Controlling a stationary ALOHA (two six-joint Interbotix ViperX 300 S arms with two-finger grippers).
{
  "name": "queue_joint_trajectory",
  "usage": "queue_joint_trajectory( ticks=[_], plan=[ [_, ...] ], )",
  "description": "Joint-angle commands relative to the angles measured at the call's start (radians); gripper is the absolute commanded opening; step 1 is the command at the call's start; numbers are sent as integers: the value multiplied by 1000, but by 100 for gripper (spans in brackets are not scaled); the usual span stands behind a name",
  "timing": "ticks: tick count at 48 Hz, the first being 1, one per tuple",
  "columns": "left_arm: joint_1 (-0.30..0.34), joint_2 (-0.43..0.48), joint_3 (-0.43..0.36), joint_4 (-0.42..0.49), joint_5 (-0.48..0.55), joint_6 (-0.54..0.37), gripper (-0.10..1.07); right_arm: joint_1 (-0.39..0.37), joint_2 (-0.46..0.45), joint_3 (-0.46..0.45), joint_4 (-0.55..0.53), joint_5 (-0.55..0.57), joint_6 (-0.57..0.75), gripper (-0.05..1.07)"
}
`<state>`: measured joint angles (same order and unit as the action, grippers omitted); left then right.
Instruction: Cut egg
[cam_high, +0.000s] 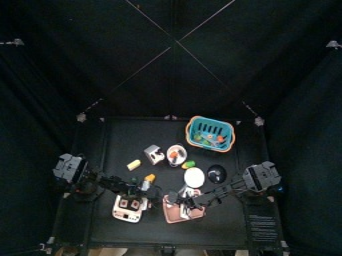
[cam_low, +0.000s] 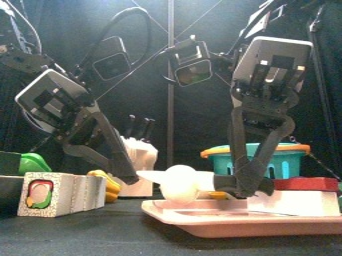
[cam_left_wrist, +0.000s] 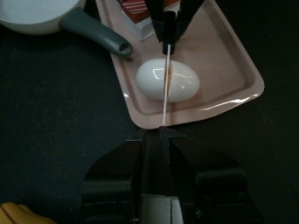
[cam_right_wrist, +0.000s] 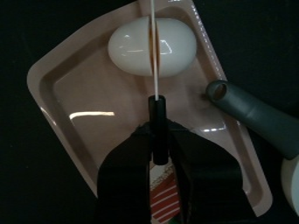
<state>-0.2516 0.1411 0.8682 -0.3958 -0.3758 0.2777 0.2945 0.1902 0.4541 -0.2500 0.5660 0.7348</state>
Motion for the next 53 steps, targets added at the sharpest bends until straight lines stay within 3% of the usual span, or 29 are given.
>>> queue_joint_trajectory(
  ticks=[1,27,43,53],
  plan=[
    [5,-2,-32,8,-6,2,64,-2,-38,-17,-3,-5,0,45],
    [-5,40,-66,8,-3,0,62,-6,-34,-20,-3,-5,-2,45],
    [-2,44,-69,9,-12,0,36,-8,-29,-17,-5,-6,-2,45],
    [-5,57,-60,8,-15,-2,27,-9,-11,-20,-6,-6,-2,45]
  ],
)
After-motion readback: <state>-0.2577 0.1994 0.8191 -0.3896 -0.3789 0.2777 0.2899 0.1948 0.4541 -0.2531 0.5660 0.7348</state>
